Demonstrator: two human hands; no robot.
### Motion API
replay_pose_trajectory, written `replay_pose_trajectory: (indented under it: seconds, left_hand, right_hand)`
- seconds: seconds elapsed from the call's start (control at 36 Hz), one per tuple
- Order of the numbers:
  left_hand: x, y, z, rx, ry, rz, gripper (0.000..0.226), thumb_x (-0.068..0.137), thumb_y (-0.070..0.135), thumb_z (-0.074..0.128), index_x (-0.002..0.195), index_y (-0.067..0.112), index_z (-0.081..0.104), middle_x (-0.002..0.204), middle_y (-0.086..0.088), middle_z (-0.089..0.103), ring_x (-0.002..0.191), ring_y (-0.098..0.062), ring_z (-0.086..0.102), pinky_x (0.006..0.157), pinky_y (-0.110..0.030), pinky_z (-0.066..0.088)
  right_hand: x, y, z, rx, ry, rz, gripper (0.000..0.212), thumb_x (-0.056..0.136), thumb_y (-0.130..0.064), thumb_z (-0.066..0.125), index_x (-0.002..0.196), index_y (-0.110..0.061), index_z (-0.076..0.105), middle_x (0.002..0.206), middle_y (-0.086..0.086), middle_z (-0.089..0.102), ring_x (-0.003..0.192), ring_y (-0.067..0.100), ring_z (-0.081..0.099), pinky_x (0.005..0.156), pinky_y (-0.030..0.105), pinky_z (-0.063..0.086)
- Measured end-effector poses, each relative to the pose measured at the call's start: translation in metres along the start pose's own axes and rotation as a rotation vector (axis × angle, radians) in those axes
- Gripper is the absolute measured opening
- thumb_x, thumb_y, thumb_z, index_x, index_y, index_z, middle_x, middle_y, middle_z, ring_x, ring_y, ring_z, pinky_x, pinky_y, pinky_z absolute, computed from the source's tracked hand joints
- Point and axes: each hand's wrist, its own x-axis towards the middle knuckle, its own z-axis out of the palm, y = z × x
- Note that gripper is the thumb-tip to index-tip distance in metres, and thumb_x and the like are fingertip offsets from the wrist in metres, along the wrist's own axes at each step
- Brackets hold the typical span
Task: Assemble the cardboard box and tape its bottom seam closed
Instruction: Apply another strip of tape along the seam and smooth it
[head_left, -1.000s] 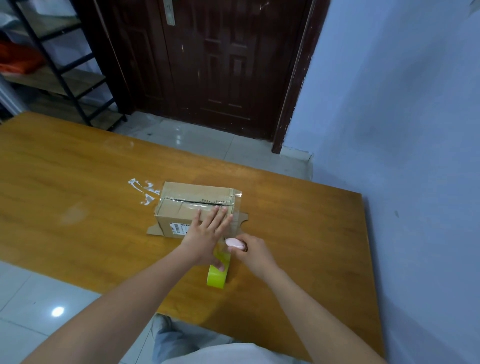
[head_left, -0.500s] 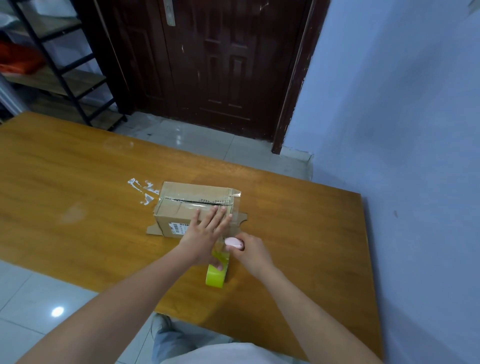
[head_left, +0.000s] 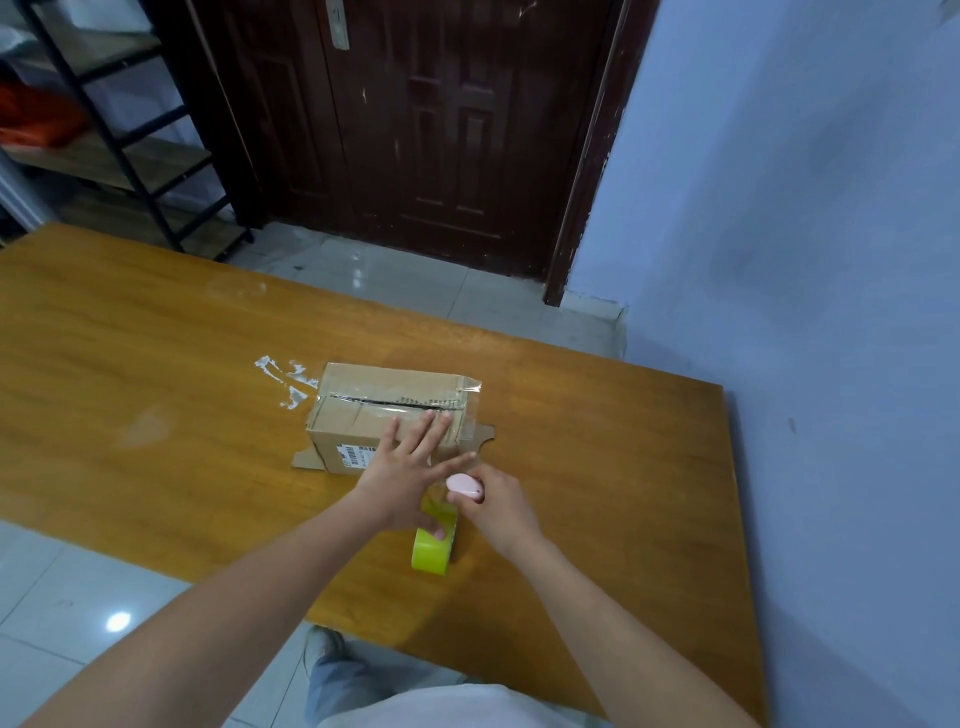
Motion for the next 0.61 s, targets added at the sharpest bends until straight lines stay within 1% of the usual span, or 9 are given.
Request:
replay_pose_trajectory:
  seconds: [0.08, 0.22, 0.39, 0.61]
  left_hand:
    - [0.0003, 0.0002, -0.0001, 0.001, 0.001, -0.003, 0.111, 0.064, 0.088, 0.043, 0.134, 0.045, -0.031, 0.141, -0.011, -0.046, 0.134, -0.035, -0.036, 0.107, -0.062, -0.013]
    - [0.0004, -0.0003, 0.0024, -0.003, 0.005, -0.006, 0.11, 0.064, 0.088, 0.041, 0.133, 0.045, -0.032, 0.142, -0.01, -0.046, 0.133, -0.034, -0.038, 0.108, -0.061, -0.013]
    - [0.0024, -0.0015, 0.0053, -0.006, 0.011, -0.011, 0.109, 0.064, 0.088, 0.04, 0.134, 0.045, -0.032, 0.138, -0.009, -0.051, 0.134, -0.033, -0.037, 0.109, -0.06, -0.012]
    - [0.0036, -0.002, 0.0068, -0.01, 0.01, -0.015, 0.11, 0.063, 0.088, 0.041, 0.133, 0.045, -0.033, 0.139, -0.008, -0.05, 0.132, -0.033, -0.039, 0.108, -0.06, -0.013]
  right_hand:
    - [0.0007, 0.0015, 0.0009, -0.008, 0.007, 0.007, 0.036, 0.082, -0.039, 0.067, 0.112, -0.02, 0.06, 0.108, 0.003, 0.066, 0.095, 0.02, 0.061, 0.075, 0.034, 0.048]
    - [0.0017, 0.0012, 0.0037, -0.026, 0.022, 0.027, 0.033, 0.081, -0.042, 0.066, 0.109, -0.023, 0.06, 0.105, 0.001, 0.066, 0.094, 0.02, 0.061, 0.069, 0.032, 0.045]
    - [0.0026, 0.0019, 0.0074, -0.045, 0.056, 0.052, 0.031, 0.081, -0.044, 0.064, 0.105, -0.026, 0.06, 0.105, -0.002, 0.066, 0.094, 0.02, 0.061, 0.063, 0.027, 0.036]
    - [0.0039, 0.0025, 0.0102, -0.066, 0.077, 0.062, 0.033, 0.081, -0.046, 0.063, 0.107, -0.026, 0.06, 0.105, -0.001, 0.066, 0.096, 0.021, 0.061, 0.063, 0.028, 0.037]
